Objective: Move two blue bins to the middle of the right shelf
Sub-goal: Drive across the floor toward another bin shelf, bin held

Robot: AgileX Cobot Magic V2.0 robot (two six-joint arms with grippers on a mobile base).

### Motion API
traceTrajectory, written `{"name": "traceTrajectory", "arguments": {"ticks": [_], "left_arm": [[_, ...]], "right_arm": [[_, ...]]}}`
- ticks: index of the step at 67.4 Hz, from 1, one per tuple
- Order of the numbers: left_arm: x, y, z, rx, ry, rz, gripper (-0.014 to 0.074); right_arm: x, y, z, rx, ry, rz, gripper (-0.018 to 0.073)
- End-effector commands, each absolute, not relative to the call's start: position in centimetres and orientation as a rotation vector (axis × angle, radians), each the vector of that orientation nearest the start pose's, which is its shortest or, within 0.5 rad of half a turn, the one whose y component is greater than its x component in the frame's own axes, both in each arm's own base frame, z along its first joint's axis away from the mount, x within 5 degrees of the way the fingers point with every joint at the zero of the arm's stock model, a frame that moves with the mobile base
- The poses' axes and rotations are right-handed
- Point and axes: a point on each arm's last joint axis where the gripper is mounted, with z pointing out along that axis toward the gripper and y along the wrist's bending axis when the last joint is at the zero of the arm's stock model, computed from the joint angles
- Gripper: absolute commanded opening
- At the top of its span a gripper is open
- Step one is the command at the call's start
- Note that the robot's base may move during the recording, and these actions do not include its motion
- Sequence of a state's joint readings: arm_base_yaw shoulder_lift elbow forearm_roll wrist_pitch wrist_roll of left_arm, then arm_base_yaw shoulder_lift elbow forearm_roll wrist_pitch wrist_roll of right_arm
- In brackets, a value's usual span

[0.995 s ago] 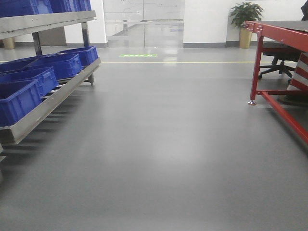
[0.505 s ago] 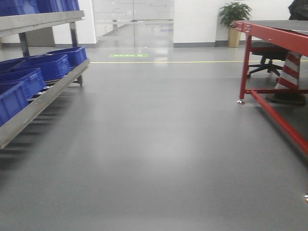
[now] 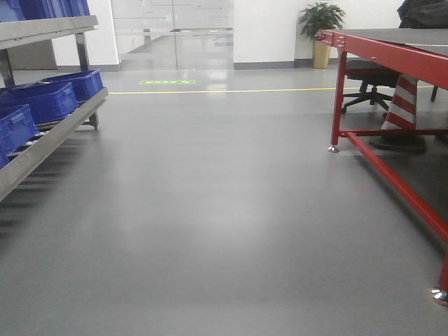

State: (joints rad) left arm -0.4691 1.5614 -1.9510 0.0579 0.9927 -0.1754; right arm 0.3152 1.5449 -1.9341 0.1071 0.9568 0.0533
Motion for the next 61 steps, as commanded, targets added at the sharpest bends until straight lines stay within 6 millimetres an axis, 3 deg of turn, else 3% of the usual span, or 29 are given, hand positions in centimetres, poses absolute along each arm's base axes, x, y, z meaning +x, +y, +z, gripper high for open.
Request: {"name": "traceTrajectory", "arguments": {"ticks": [1, 61], "left_arm": [[28.52, -14.66, 51.06, 0.320, 2.000, -0.397, -0.0111], [28.52, -14.66, 51.06, 0.320, 2.000, -0.397, -0.0111]], "right_arm": [[30.45, 10.58, 50.85, -0.260, 1.980, 0.354, -0.0151], [30.45, 10.58, 50.86, -0.260, 1.979, 0.354, -0.0151]]}}
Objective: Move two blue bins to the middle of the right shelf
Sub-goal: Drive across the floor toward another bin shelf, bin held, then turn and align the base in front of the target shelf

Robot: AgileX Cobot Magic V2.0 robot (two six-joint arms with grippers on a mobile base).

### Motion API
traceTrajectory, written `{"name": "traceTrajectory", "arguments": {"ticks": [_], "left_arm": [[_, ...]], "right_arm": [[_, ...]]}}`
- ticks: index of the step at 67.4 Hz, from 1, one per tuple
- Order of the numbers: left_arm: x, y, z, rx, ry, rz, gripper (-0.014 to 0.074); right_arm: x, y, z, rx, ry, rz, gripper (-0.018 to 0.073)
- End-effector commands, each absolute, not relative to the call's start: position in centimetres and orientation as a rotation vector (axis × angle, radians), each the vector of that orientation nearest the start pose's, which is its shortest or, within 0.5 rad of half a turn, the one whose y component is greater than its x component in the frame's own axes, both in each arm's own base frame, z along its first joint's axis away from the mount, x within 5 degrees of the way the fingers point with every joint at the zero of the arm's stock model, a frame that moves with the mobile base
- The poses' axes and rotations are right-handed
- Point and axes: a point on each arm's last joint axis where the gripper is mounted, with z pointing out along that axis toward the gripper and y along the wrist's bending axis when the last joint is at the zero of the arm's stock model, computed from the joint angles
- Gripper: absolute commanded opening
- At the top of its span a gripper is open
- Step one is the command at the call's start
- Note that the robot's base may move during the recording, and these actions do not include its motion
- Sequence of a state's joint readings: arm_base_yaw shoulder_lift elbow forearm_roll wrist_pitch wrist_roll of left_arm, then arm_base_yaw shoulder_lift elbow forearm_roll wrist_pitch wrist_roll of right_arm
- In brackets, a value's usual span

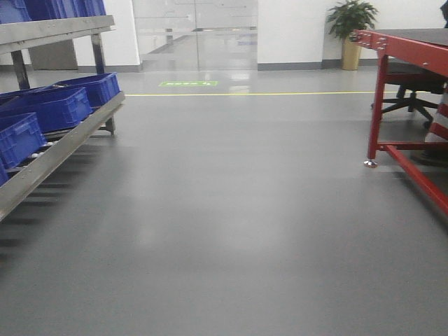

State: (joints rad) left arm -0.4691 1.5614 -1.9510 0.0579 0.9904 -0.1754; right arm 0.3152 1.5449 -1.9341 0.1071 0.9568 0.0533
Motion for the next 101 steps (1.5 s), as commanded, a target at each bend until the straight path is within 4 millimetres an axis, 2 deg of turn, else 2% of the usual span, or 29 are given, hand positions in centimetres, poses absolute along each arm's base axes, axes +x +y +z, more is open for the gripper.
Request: {"name": "traceTrajectory", "arguments": {"ticks": [1, 101], "left_arm": [[28.52, -14.66, 51.06, 0.320, 2.000, -0.397, -0.0111], [28.52, -14.66, 51.06, 0.320, 2.000, -0.397, -0.0111]], "right_arm": [[30.45, 10.58, 50.86, -0.260, 1.979, 0.354, -0.0151], [30.45, 10.58, 50.86, -0.260, 1.979, 0.354, -0.0151]]}}
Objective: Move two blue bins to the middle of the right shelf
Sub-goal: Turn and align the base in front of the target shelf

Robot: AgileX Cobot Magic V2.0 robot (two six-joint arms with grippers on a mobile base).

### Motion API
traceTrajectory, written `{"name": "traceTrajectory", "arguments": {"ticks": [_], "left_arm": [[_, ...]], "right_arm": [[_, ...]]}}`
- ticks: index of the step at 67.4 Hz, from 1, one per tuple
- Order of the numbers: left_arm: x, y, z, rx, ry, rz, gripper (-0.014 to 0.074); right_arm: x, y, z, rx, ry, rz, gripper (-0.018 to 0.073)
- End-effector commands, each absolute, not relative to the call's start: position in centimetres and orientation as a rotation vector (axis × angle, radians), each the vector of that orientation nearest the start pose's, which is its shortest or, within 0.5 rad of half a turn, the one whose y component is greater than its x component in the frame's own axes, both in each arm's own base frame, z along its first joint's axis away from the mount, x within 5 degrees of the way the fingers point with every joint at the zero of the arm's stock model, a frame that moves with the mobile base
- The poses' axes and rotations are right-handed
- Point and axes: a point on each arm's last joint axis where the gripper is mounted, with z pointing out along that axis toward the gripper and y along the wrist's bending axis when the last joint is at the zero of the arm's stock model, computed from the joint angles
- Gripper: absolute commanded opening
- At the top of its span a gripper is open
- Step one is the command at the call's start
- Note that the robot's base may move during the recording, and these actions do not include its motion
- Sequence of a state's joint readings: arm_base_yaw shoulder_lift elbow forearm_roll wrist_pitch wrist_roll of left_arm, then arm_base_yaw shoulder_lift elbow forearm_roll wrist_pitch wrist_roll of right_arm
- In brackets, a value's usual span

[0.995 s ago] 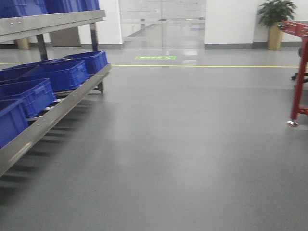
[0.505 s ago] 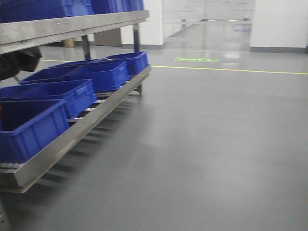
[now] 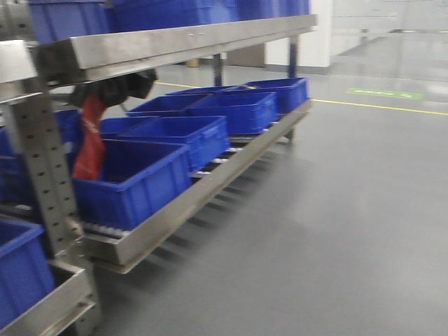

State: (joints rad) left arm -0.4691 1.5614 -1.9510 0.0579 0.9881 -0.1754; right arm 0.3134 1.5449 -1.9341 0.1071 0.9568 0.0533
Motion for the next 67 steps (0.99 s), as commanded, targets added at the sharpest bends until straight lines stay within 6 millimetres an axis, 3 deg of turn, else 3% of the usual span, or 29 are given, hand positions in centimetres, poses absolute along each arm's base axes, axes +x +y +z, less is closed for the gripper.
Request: {"name": "traceTrajectory", "arguments": {"ticks": [1, 67], "left_arm": [[28.52, -14.66, 51.06, 0.320, 2.000, -0.397, -0.0111], [28.52, -14.66, 51.06, 0.320, 2.000, -0.397, -0.0111]], "right_arm": [[30.45, 10.58, 50.86, -0.260, 1.979, 0.354, -0.0151], [30.45, 10.58, 50.86, -0.260, 1.979, 0.354, -0.0151]]}}
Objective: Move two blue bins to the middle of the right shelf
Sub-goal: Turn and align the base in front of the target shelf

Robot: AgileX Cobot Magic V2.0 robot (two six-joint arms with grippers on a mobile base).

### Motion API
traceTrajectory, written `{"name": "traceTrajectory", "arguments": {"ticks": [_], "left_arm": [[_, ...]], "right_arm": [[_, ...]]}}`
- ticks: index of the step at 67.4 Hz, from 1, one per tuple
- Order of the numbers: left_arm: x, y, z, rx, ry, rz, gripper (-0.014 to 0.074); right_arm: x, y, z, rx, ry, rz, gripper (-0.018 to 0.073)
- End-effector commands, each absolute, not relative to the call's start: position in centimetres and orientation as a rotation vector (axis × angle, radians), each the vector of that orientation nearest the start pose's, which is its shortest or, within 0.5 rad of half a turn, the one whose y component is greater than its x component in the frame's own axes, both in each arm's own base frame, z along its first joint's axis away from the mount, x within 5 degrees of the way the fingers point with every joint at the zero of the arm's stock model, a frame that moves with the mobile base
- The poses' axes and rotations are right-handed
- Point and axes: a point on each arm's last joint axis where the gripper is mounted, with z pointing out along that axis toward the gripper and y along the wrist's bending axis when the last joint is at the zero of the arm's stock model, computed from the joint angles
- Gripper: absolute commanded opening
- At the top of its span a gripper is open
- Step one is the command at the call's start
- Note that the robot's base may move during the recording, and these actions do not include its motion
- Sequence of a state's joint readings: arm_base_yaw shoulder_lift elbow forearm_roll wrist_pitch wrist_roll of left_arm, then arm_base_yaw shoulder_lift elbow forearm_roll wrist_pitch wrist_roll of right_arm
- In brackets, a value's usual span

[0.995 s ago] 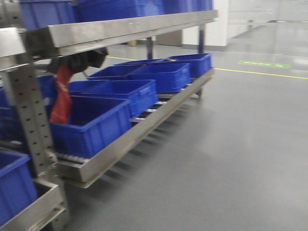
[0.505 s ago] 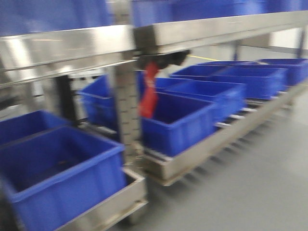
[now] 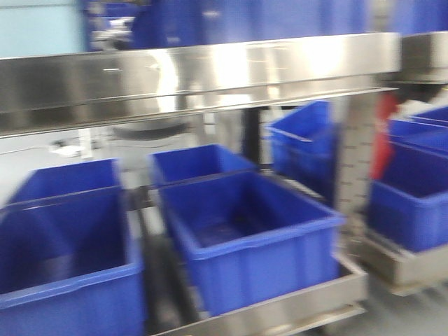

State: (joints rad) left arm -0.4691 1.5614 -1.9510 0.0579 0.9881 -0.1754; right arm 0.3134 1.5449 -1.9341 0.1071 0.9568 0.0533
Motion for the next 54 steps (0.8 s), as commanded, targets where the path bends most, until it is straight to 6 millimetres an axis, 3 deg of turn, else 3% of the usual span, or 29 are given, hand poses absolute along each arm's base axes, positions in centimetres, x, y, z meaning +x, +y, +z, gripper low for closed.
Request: {"name": "traceTrajectory", "arguments": {"ticks": [1, 54], "left_arm": [[28.52, -14.66, 51.06, 0.320, 2.000, -0.397, -0.0111], [28.52, -14.64, 51.05, 0.320, 2.000, -0.393, -0.0111]], "right_arm": [[30.45, 10.58, 50.86, -0.260, 1.979, 0.354, -0.0151], [30.45, 10.58, 50.86, -0.260, 1.979, 0.354, -0.0151]]}}
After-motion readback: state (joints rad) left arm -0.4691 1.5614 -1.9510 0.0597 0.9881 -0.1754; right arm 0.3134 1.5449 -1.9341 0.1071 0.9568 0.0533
